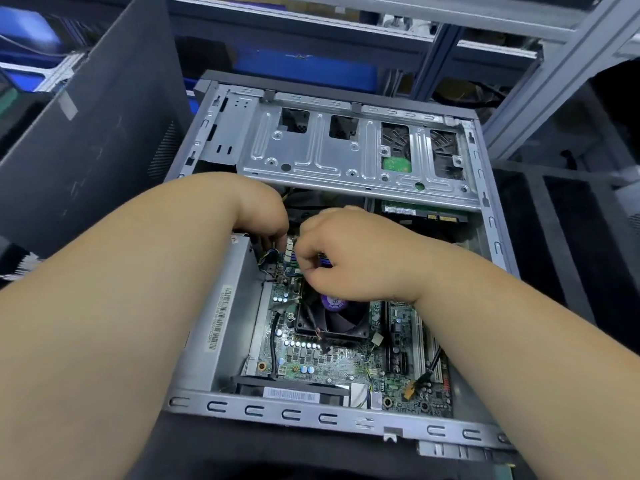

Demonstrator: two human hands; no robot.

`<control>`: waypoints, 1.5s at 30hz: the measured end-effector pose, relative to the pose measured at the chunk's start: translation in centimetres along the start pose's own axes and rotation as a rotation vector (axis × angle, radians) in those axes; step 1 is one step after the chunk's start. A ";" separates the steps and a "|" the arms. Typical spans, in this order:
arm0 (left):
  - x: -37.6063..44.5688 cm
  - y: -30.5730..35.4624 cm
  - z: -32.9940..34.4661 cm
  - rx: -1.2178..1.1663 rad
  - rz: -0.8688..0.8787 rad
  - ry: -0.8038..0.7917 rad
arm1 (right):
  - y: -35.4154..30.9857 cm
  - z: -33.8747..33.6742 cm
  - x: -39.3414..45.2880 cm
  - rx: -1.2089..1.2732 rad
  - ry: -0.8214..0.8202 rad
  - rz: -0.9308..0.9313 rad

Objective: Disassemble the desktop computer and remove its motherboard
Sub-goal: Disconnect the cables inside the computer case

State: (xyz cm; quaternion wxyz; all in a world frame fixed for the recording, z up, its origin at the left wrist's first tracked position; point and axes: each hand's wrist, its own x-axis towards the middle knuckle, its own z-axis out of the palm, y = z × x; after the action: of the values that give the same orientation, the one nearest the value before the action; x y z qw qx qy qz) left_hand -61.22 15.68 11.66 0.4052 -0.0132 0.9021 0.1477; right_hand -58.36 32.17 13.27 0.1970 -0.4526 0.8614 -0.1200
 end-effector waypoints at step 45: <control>-0.2 0.1 0.2 0.183 -0.021 -0.063 | 2.4 1.8 0.9 -0.003 -0.133 0.346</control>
State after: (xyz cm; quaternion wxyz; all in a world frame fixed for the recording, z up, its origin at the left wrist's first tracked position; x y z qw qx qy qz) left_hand -60.96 15.76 11.74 0.4346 0.0189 0.8984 0.0608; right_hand -59.75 32.71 10.51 0.2706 -0.3049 0.9116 -0.0529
